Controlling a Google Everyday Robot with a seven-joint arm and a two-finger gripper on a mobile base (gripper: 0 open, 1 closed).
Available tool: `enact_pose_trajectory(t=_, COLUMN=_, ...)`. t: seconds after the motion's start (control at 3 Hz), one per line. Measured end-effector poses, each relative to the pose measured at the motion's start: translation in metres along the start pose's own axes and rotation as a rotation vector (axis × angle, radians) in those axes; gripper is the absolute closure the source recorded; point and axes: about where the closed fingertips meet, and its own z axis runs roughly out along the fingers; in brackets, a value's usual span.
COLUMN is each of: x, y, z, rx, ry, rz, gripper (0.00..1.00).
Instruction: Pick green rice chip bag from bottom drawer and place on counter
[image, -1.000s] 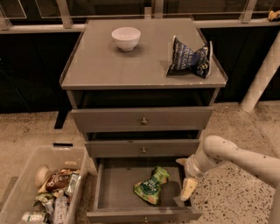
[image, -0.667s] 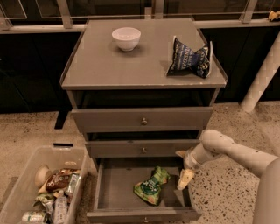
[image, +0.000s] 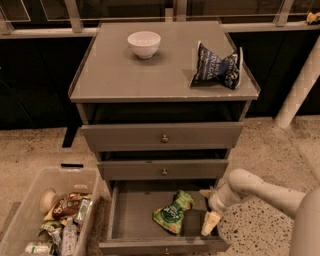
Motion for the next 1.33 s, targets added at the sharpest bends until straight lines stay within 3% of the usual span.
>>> enact_pose_trajectory(t=0.33, x=0.045, y=0.057, z=0.075, rx=-0.012, ry=-0.009, rz=0.045, gripper=0.0)
enact_pose_trajectory(t=0.67, x=0.079, y=0.122, z=0.139, rx=-0.028, ry=0.033, rz=0.092, gripper=0.0)
enact_pose_trajectory(t=1.0, x=0.077, y=0.116, z=0.145, rx=0.031, ry=0.018, rz=0.143, gripper=0.0)
enact_pose_trajectory(t=1.33, x=0.077, y=0.116, z=0.145, rx=0.032, ry=0.018, rz=0.143, gripper=0.0)
